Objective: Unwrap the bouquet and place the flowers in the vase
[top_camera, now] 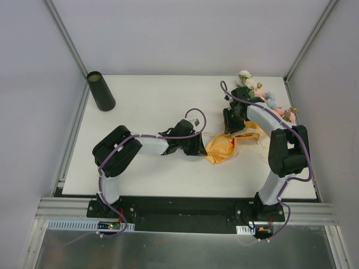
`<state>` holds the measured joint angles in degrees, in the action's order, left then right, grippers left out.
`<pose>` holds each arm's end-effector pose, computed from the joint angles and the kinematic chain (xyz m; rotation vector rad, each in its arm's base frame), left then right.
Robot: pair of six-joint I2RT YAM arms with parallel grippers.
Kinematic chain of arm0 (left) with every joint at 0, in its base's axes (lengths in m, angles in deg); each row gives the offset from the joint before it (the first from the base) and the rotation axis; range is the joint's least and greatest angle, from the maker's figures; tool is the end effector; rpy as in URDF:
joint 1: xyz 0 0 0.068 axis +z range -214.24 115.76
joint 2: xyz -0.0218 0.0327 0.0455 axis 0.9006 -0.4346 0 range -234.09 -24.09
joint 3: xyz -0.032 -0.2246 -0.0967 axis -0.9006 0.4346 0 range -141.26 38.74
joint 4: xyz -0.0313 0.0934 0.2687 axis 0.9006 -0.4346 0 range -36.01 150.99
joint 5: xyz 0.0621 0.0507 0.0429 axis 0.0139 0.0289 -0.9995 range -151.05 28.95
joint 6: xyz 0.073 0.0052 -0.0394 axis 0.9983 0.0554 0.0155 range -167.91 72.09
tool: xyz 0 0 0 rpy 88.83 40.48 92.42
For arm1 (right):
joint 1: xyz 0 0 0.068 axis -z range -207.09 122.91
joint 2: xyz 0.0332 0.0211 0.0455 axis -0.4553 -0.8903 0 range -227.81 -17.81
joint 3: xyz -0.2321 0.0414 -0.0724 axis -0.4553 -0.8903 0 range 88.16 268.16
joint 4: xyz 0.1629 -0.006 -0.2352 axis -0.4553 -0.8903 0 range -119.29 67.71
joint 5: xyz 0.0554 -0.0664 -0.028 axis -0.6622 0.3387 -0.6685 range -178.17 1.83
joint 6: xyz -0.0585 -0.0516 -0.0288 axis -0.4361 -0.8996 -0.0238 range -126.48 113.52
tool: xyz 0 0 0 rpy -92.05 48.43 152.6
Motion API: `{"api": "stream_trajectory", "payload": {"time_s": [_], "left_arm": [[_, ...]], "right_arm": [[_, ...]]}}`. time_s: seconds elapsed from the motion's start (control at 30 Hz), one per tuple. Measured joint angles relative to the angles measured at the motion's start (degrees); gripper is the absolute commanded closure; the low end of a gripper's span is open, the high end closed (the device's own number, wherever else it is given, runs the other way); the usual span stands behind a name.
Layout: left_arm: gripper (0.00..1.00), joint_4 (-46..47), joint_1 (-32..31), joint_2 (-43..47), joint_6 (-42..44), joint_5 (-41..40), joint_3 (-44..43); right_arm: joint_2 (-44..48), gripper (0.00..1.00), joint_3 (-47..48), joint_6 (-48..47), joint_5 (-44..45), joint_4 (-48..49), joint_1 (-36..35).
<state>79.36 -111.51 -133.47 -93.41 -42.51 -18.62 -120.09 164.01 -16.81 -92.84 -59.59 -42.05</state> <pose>0.2759 -0.3327 0.0809 0.2476 2.4045 -1.2048 0.3894 0.1102 0.1467 -0.6123 2.6128 0.1346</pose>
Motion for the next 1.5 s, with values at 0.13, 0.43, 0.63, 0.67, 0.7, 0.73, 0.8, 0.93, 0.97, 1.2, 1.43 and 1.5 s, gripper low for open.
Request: {"api": "stream_trajectory", "payload": {"time_s": [0.13, 0.43, 0.63, 0.67, 0.7, 0.73, 0.8, 0.93, 0.97, 1.2, 1.43, 1.5], "left_arm": [[0.64, 0.0, 0.0, 0.0, 0.0, 0.0, 0.0], [0.64, 0.0, 0.0, 0.0, 0.0, 0.0, 0.0], [0.64, 0.0, 0.0, 0.0, 0.0, 0.0, 0.0], [0.64, 0.0, 0.0, 0.0, 0.0, 0.0, 0.0], [0.64, 0.0, 0.0, 0.0, 0.0, 0.0, 0.0], [0.64, 0.0, 0.0, 0.0, 0.0, 0.0, 0.0], [0.64, 0.0, 0.0, 0.0, 0.0, 0.0, 0.0], [0.64, 0.0, 0.0, 0.0, 0.0, 0.0, 0.0], [0.64, 0.0, 0.0, 0.0, 0.0, 0.0, 0.0], [0.79, -0.1, 0.0, 0.0, -0.1, 0.0, 0.0], [1.0, -0.7, 0.0, -0.8, -0.3, -0.8, -0.1], [1.0, -0.7, 0.0, -0.8, -0.3, -0.7, -0.1]], "right_arm": [[0.0, 0.64, 0.0, -0.3, 0.4, 0.0, -0.1], [0.0, 0.63, 0.4, -1.3, 1.4, -0.2, -0.2], [0.0, 0.62, 0.4, -1.8, 2.3, -0.3, -0.2], [0.0, 0.62, 0.4, -1.9, 2.4, -0.3, -0.3], [0.0, 0.62, 0.4, -2.0, 2.6, -0.3, -0.3], [0.0, 0.62, 0.4, -2.1, 3.0, -0.3, -0.3], [-0.1, 0.65, 0.4, -2.4, 3.7, -0.5, -0.3], [-0.7, 0.72, 0.4, -2.6, 4.1, -0.6, -0.4], [-0.7, 0.75, 0.4, -2.6, 4.2, -0.6, -0.5], [-0.7, 0.98, 0.4, -2.8, 6.2, -0.6, -1.4], [2.3, 1.0, -0.1, -1.5, 7.1, 0.4, -1.9], [4.6, 1.0, -1.0, -0.8, 7.3, 1.8, -1.9]]}}
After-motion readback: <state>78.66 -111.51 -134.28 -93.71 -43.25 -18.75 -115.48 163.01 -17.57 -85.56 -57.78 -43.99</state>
